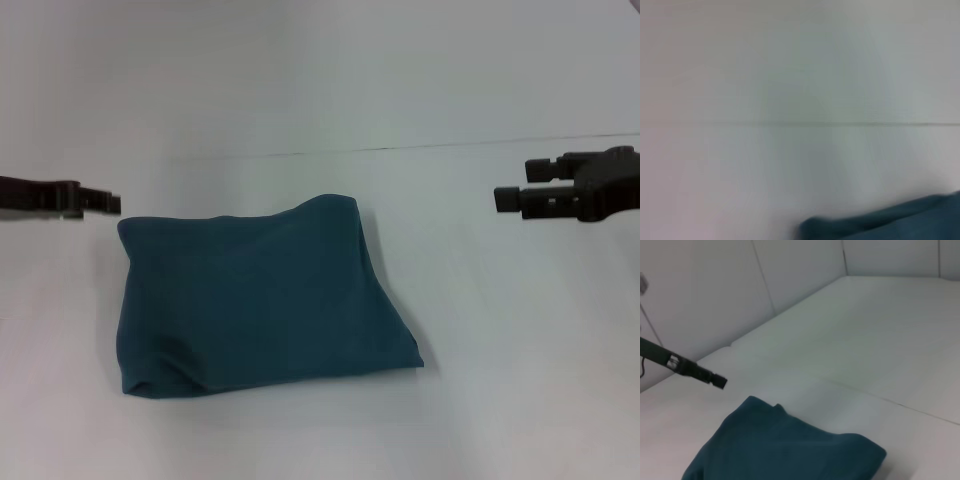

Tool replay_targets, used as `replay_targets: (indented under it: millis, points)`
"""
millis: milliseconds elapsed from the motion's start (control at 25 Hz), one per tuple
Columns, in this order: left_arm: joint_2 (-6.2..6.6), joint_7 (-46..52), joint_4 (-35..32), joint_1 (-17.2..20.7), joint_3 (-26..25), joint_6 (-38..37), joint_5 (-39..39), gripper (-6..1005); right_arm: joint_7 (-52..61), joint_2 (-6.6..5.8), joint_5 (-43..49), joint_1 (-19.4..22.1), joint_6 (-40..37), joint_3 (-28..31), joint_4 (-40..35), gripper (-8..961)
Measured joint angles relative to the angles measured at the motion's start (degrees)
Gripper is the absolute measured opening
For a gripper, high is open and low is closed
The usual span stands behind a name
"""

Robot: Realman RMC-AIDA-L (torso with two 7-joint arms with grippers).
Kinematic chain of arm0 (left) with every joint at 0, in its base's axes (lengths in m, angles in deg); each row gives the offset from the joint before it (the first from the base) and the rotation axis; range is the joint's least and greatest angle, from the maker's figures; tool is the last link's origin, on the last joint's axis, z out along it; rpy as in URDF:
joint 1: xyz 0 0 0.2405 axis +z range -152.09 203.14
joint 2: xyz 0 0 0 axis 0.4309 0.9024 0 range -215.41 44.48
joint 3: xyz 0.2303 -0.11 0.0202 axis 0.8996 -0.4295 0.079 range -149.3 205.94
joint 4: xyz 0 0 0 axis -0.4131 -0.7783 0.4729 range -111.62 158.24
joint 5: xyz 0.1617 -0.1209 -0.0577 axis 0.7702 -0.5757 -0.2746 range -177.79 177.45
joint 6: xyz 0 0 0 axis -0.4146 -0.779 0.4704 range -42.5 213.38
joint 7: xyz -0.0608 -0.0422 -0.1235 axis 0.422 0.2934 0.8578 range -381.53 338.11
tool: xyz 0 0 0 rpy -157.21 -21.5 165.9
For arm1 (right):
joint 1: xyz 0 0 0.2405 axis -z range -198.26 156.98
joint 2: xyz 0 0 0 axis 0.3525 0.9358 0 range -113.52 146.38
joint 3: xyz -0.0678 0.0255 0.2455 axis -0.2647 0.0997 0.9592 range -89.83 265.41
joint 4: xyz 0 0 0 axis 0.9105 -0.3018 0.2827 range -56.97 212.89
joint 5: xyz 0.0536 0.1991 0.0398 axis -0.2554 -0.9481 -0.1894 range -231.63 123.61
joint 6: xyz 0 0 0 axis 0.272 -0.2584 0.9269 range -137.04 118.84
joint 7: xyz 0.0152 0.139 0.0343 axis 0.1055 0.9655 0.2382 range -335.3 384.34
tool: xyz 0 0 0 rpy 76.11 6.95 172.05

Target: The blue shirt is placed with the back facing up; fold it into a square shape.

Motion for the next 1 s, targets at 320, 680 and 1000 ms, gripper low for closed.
replay_targets:
  millis: [320,680,1000]
  points:
    - [-3.02,-29.7,-4.6,13.9,-11.4,-17.0,-27.8,782,-11.8,0.15,-9.5,4.9,-6.0,-0.5,2.1,810]
    - [-6.08,-46.3,-3.3,23.0,-14.8,-28.4,-31.5,952,-23.2,0.15,-11.2,10.7,-11.9,-0.6,8.4,850]
    - [-6.89,-49.4,-2.9,24.3,-14.1,-31.7,-27.1,952,-31.0,0.09,-8.0,11.6,-11.9,-0.5,14.7,937]
